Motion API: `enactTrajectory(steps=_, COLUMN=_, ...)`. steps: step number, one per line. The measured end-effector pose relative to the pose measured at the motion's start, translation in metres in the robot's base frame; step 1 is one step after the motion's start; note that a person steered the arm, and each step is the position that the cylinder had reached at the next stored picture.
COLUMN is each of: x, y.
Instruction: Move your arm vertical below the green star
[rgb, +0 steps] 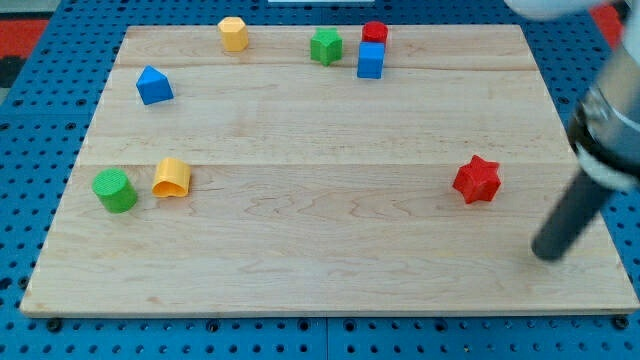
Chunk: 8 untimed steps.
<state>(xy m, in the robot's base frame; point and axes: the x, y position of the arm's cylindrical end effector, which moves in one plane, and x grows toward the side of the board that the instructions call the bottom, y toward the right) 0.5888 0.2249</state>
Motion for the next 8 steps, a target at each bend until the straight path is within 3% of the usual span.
enactTrajectory(steps=1, x=-0.016, y=0.116)
enactTrajectory(steps=2, x=-0.018, y=0.12)
enactTrajectory(steps=3, x=0.029, y=0.078)
enactTrajectory(steps=4, x=0.008, y=0.006)
enactTrajectory(steps=5, x=0.029, y=0.043)
enactTrajectory(steps=6, x=-0.066, y=0.071)
enactTrajectory(steps=7, x=-0.1, y=0.071)
enactTrajectory(steps=8, x=-0.016, y=0.081)
